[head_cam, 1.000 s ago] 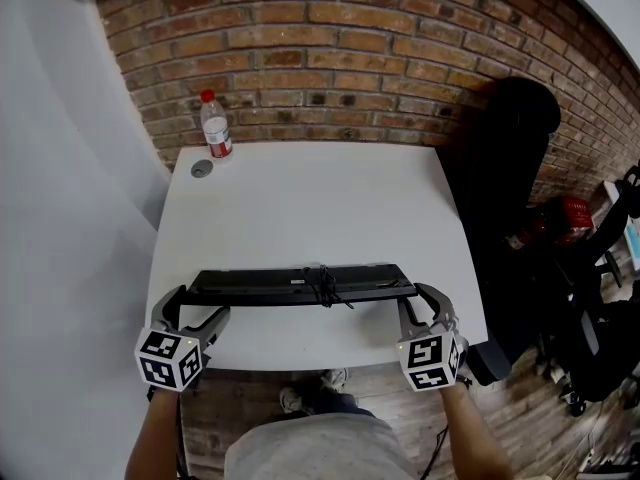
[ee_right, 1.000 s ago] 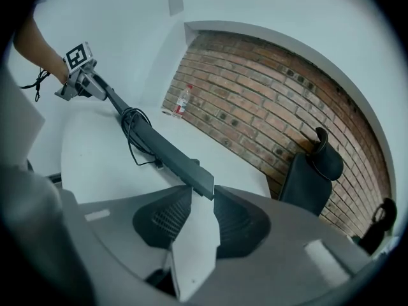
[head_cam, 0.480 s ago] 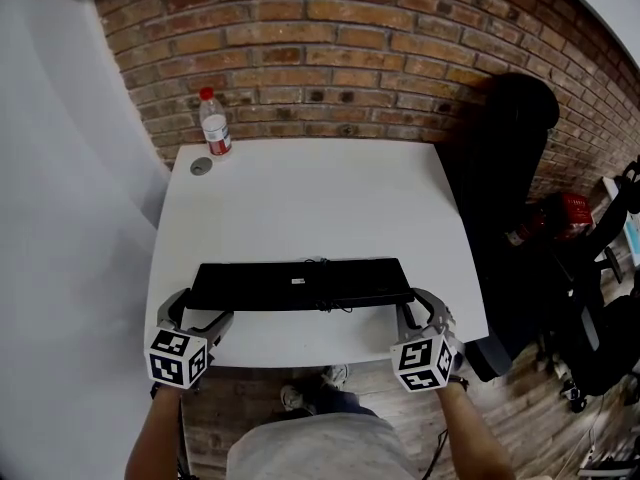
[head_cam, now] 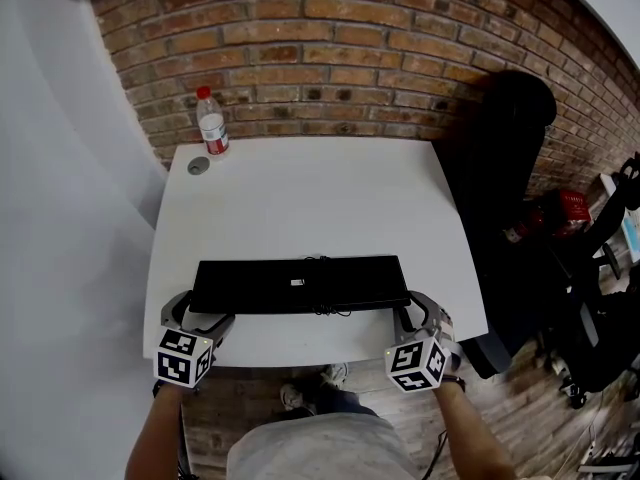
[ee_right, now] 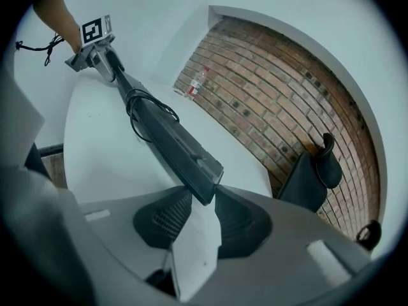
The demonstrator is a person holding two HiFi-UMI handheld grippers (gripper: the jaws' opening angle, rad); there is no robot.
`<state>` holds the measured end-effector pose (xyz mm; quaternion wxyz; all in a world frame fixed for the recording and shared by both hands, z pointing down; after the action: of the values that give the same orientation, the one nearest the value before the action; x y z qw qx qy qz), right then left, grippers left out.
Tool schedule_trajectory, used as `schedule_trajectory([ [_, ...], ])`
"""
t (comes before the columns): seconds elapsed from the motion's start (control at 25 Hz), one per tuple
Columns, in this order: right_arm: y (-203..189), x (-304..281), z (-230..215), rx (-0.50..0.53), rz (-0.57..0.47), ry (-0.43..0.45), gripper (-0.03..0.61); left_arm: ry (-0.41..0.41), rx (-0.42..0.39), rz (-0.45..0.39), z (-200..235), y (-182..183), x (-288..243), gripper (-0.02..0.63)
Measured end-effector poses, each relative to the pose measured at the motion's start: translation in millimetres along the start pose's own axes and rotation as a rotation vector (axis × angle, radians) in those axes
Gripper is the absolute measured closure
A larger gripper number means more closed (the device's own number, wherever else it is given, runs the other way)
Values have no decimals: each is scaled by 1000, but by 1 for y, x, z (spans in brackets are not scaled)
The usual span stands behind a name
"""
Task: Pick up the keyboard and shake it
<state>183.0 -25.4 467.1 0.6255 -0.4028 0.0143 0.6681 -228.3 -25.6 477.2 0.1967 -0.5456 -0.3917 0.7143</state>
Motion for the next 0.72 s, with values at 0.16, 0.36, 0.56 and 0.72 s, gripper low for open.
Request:
schedule_trajectory([
  [0.16, -2, -3, 5, 39, 25, 14, 454, 8, -26, 25, 0, -4, -3, 204],
  [0.36, -3, -7, 9, 82, 55, 47, 442, 16, -44, 58, 0, -8, -7, 202],
  [0.56, -4, -9, 9, 98, 85, 90, 429, 7, -51, 81, 0, -9, -9, 202],
  [0.72, -3, -9, 9, 113, 102, 136, 418, -1, -52, 98, 0, -11, -7, 202],
])
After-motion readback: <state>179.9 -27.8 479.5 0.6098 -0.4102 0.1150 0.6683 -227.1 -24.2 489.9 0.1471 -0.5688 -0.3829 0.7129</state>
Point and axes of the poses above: the fingertips, and each gripper's own axes: x backward along the fingers, z to its left, y out of its top, the point moved 9 cm from there along x, backward along the fingers, and after that the axes turned 10 degrees about x, right-handed, at the moved point
